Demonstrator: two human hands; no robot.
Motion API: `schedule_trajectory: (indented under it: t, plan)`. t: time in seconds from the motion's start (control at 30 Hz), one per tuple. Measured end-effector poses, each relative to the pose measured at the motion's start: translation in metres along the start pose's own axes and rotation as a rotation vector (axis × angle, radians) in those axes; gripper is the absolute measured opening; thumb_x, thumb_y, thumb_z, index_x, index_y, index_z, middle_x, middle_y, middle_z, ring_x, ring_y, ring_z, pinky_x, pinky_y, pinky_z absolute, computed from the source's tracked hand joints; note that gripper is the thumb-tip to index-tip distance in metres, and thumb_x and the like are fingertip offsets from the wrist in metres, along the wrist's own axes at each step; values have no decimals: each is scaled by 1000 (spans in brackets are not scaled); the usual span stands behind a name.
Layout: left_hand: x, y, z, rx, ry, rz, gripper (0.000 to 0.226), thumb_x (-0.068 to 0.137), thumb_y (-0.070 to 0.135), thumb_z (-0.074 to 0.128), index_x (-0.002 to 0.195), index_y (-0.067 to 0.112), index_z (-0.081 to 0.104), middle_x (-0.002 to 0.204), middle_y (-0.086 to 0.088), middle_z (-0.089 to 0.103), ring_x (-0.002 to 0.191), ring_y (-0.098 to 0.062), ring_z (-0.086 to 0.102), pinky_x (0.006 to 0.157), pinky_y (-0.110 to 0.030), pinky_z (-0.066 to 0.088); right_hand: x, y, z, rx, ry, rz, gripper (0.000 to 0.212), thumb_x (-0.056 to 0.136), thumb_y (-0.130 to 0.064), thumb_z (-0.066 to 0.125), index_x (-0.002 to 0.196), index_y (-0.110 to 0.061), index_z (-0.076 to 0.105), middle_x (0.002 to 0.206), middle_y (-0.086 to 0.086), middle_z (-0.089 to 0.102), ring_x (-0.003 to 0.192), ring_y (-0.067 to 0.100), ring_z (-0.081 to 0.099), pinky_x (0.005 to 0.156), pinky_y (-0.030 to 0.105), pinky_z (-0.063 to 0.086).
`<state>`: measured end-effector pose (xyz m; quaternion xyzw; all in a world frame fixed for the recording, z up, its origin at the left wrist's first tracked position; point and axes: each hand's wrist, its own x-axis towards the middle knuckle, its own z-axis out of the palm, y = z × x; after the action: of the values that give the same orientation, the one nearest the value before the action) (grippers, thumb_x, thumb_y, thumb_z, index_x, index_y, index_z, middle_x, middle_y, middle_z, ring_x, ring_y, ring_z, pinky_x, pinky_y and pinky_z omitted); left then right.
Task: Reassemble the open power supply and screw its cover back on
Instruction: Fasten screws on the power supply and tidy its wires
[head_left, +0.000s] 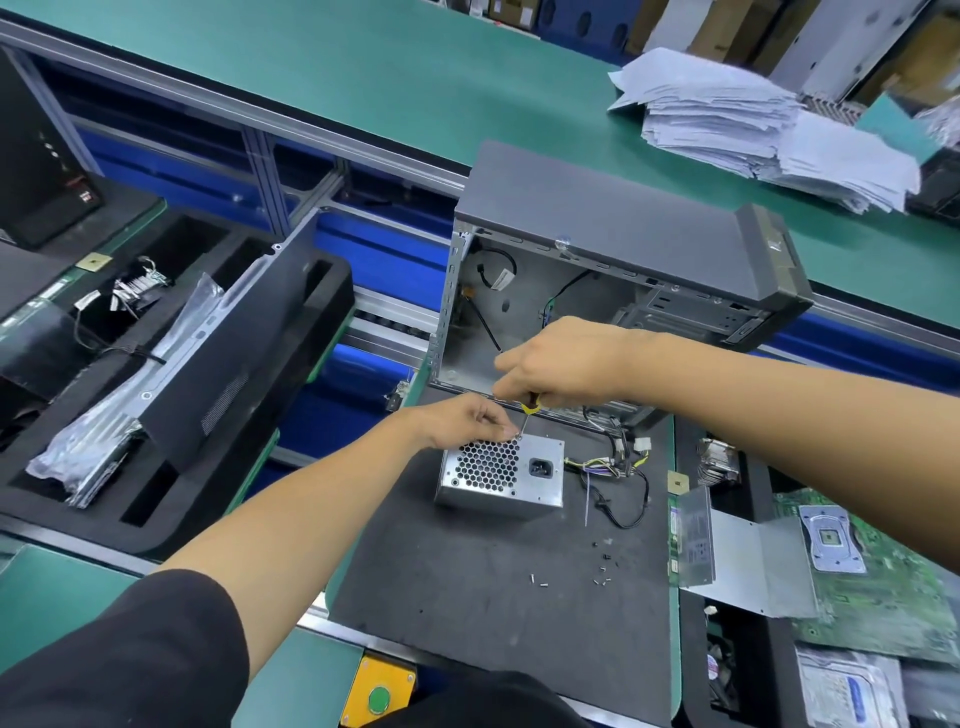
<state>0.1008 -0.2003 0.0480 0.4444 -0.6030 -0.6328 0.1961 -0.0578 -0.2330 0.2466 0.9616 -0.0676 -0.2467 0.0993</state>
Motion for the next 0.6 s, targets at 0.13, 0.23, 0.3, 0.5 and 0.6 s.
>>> schedule_trajectory:
  t: [0.13, 0.23, 0.3, 0.5, 0.6]
  plan:
    - [0, 0, 0, 1, 9, -1, 10, 100, 11, 65, 107, 10, 72, 102, 6, 70, 98, 2, 65, 99, -17, 47, 2, 4, 6, -86, 32, -58, 21, 81, -4, 51, 83, -23, 42, 81, -5, 43, 50, 13, 34, 45, 31, 28]
    - [0, 0, -2, 30, -8, 3, 9, 101, 12, 64, 106, 14, 72, 102, 9, 71, 102, 0, 65, 102, -18, 46, -1, 3, 12, -164, 68, -131, 24, 84, 0, 51, 87, -23, 47, 85, -3, 45, 57, 25, 43, 57, 39, 46]
    - [0, 0, -2, 29, -15, -3, 11, 100, 13, 65, 108, 13, 72, 105, 7, 71, 107, -5, 64, 106, -21, 45, -5, 5, 14, -137, 95, -77, 24, 81, -1, 54, 84, -25, 50, 85, -4, 46, 56, 25, 41, 57, 38, 47]
    - [2, -3, -2, 4, -8, -13, 9, 99, 15, 68, 106, 15, 73, 98, 9, 73, 97, 0, 66, 99, -20, 47, -11, 7, 15, 48, 55, 78, 13, 79, -20, 55, 81, -25, 43, 75, -6, 53, 59, 24, 46, 47, 29, 24]
    - [4, -5, -2, -6, 23, -18, 17, 98, 17, 70, 112, 8, 73, 102, 4, 75, 96, 0, 68, 92, -16, 49, -5, -1, 17, 275, 39, 338, 16, 77, -20, 59, 74, -24, 44, 64, -5, 54, 60, 22, 49, 50, 29, 33]
